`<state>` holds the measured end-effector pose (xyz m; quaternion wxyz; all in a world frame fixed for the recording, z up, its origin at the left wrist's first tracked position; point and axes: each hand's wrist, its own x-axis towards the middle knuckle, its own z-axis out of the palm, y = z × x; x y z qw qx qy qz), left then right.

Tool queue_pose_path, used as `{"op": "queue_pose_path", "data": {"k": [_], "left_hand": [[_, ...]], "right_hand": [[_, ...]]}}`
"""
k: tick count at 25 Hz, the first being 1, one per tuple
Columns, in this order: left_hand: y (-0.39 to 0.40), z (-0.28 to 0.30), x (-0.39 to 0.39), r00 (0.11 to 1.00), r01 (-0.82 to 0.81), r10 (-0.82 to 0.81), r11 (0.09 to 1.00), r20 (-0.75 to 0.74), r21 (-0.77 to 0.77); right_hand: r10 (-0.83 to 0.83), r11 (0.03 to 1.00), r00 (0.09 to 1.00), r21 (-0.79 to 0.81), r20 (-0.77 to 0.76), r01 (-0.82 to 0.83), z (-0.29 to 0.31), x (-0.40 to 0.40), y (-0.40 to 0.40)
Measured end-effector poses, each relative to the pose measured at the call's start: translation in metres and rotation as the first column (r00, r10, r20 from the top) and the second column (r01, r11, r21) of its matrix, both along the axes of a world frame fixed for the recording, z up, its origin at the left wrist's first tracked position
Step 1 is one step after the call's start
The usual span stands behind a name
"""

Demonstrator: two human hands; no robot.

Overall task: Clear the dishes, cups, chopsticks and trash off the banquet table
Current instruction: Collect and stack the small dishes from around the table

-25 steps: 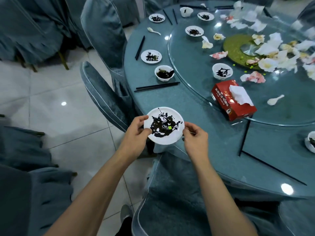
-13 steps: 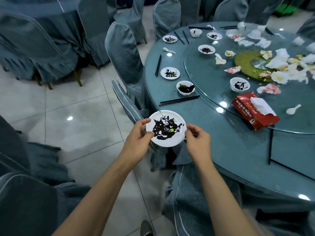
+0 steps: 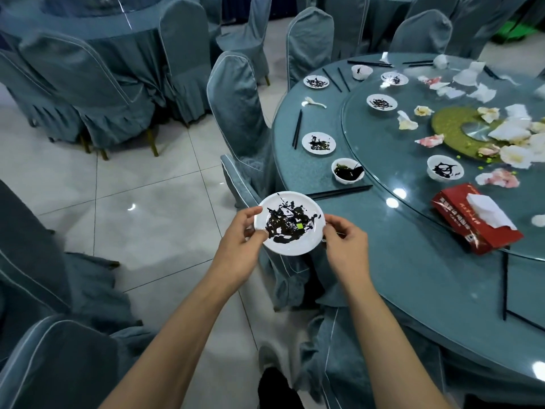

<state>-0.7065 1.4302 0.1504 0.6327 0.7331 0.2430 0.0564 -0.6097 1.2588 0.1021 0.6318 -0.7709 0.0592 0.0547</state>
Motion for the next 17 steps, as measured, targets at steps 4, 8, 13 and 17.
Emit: {"op": "queue_pose_path", "data": {"k": [4, 8, 13, 17], "left_hand": [[0.025, 0.002, 0.026, 1.0, 0.019, -0.019, 1.0, -0.015, 0.012], [0.054, -0.002, 0.072, 1.0, 0.027, -0.027, 0.999, 0.004, 0.031], [0.085, -0.003, 0.135, 0.996, 0.084, -0.084, 0.995, -0.002, 0.06], [0.101, -0.001, 0.183, 0.993, 0.115, -0.115, 0.993, 0.007, 0.039]], "right_hand": [[-0.009, 1.0, 1.0, 0.019, -0.015, 0.009, -0.002, 0.026, 0.025], [-0.043, 0.997, 0.999, 0.058, -0.008, 0.044, -0.001, 0.07, 0.054], [-0.099, 0.992, 0.995, 0.08, -0.017, 0.1, 0.001, 0.127, 0.082], [-0.135, 0.989, 0.991, 0.054, 0.011, 0.134, 0.006, 0.167, 0.096]]}}
